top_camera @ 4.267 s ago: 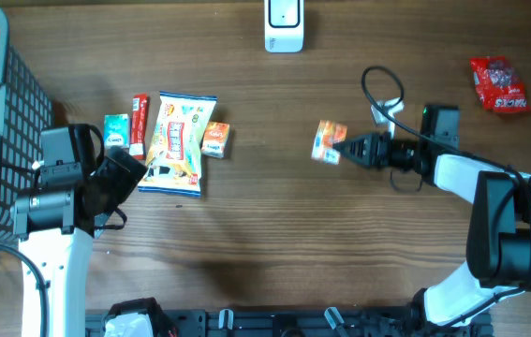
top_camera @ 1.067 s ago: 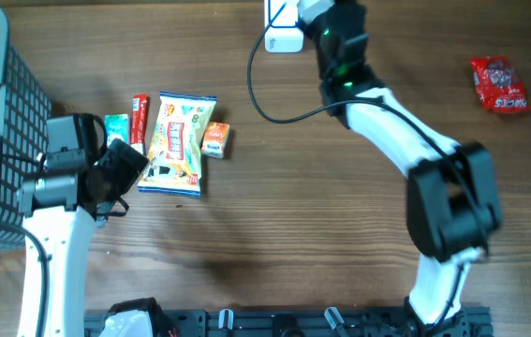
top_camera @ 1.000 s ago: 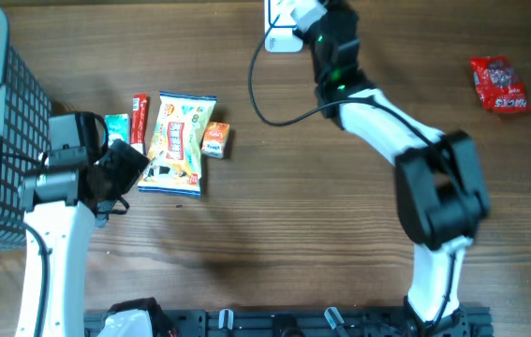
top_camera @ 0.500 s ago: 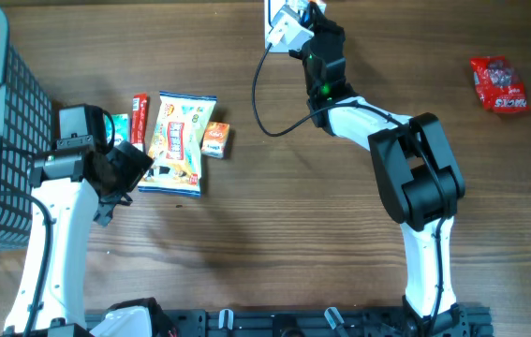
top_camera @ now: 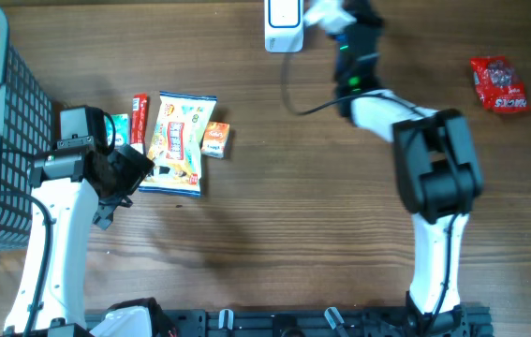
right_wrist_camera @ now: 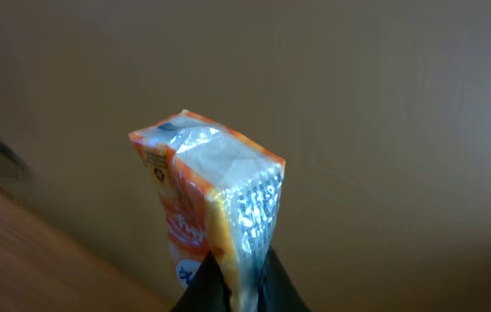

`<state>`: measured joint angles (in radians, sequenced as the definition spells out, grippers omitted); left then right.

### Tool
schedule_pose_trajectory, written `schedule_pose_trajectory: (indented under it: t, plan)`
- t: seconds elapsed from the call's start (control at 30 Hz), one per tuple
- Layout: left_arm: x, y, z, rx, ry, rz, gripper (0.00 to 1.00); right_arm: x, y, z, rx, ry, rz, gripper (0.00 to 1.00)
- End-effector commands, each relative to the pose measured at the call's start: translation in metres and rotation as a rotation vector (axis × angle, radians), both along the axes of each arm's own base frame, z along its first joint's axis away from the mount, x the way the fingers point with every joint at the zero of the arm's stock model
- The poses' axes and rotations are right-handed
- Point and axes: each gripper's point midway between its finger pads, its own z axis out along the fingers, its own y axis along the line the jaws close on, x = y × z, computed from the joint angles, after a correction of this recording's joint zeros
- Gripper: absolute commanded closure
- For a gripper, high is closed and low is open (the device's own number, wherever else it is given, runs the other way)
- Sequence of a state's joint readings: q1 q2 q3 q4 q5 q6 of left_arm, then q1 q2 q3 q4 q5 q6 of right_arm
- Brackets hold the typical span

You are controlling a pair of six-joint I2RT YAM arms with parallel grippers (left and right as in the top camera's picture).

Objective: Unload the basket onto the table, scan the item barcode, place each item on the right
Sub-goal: 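Carry the tissue pack to the top-right corner and release it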

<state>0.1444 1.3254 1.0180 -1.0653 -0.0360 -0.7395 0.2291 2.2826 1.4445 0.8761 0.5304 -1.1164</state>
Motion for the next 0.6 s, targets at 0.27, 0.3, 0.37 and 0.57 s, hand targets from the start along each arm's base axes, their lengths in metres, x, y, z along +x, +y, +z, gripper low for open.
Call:
schedule_pose_trajectory:
  t: [0.27,0.3,0.37,0.57]
  plan:
    - [0.004,-0.009,0.003,-0.062,-0.014,0.003,0.00,-0.102,-0.248,-0.085,0.212,0.135,-0.927,0.93]
    - [0.004,-0.010,0.003,-0.071,-0.015,0.001,0.00,-0.108,-0.253,-0.092,0.225,0.153,-0.947,0.85]
    - [0.002,-0.011,0.003,-0.073,-0.007,0.002,0.00,-0.119,-0.259,-0.104,0.254,0.178,-0.982,0.42]
    - [-0.002,-0.011,0.002,-0.076,0.011,0.002,0.00,-0.127,-0.258,-0.113,0.255,0.220,-1.000,0.00]
